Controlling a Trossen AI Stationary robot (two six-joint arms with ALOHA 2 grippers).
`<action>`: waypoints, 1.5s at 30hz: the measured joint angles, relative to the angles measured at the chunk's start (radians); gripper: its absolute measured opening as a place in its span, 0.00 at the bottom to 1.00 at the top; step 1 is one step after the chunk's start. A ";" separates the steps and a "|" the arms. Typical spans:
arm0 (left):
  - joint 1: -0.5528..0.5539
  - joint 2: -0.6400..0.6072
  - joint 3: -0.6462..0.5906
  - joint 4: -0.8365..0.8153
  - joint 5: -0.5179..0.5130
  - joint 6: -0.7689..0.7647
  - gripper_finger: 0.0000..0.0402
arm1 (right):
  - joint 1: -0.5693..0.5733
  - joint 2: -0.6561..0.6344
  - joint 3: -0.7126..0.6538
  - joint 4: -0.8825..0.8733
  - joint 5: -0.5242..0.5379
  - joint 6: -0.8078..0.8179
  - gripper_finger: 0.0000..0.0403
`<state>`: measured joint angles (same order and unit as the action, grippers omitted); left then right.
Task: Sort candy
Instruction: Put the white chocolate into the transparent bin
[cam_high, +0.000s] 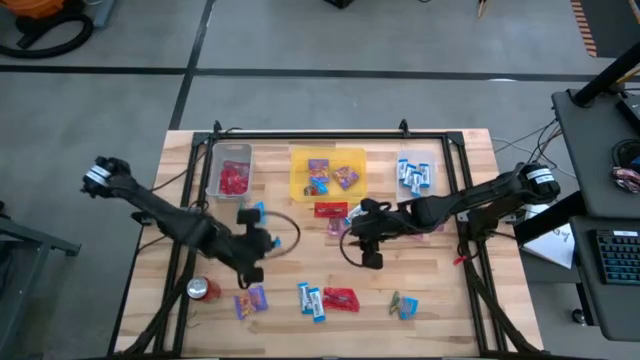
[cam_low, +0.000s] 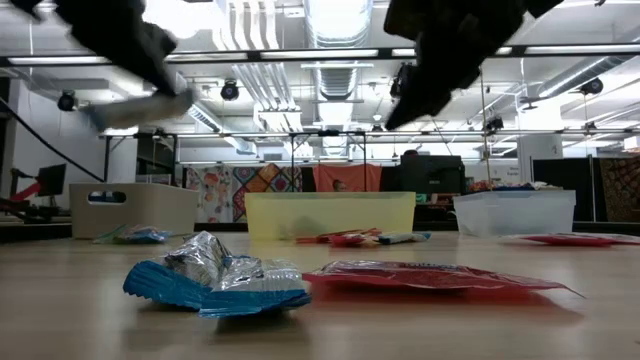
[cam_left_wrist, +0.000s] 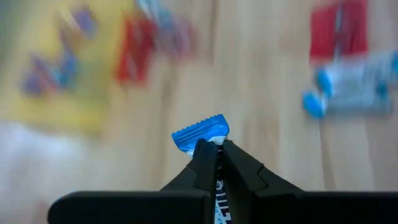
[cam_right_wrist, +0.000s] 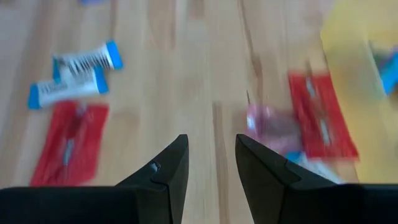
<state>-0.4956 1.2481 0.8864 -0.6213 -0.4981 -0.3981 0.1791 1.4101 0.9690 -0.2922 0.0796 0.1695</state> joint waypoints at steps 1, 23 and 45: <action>0.016 -0.025 0.000 0.044 -0.011 0.052 0.00 | 0.000 0.000 -0.015 0.060 0.001 -0.009 0.31; 0.212 0.112 -0.288 1.365 0.010 0.629 0.00 | -0.003 0.128 -0.210 1.066 0.202 -0.095 0.31; 0.212 0.315 -0.132 1.389 -0.251 0.642 0.00 | -0.003 0.159 -0.208 1.085 0.314 -0.006 0.31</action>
<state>-0.2836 1.5631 0.7540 0.7681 -0.7491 0.2436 0.1761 1.5686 0.7612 0.7925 0.3931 0.1635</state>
